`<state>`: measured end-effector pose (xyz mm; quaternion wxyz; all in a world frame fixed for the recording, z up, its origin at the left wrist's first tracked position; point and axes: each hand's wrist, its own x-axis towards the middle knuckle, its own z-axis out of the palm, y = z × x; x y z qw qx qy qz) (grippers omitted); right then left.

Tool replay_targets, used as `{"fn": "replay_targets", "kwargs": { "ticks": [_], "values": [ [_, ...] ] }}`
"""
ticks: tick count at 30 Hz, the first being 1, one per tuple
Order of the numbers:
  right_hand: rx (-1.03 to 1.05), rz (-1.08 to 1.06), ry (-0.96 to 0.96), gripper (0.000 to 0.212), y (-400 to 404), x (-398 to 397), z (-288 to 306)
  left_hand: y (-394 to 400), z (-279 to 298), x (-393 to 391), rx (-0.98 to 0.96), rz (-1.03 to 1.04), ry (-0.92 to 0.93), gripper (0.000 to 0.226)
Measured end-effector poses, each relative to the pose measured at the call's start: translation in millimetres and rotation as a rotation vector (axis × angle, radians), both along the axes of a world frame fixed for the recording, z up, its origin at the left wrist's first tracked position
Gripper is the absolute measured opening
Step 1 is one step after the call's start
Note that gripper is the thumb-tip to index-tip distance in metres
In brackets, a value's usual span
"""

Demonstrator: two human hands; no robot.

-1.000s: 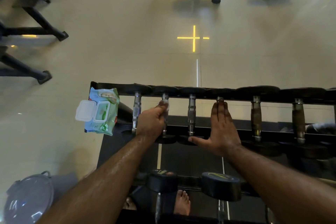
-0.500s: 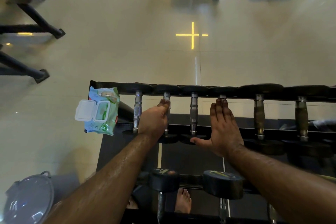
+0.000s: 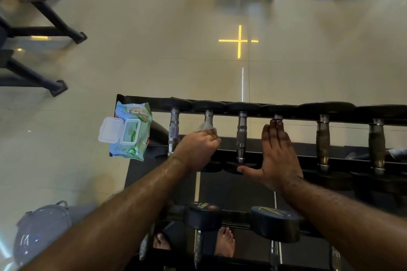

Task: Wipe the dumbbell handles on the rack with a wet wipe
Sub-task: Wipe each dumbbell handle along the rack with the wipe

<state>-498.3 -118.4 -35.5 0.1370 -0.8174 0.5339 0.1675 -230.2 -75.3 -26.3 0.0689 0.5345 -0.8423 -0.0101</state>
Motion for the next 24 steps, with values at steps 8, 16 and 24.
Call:
{"fn": "replay_targets", "kwargs": {
  "ticks": [8, 16, 24],
  "values": [
    [0.017, 0.012, 0.009, 0.152, -0.9, 0.8, 2.0, -28.4, 13.7, 4.7, 0.085, -0.078, -0.135, 0.027],
    [0.008, 0.04, 0.006, 0.148, -0.7, -0.3, 1.1, -34.3, 39.7, 29.8, -0.036, 0.144, 0.152, 0.032],
    [0.002, 0.035, -0.003, 0.149, -0.5, -2.2, 2.3, -9.1, 34.5, 11.7, 0.501, -0.153, 0.005, 0.027]
  ]
}}
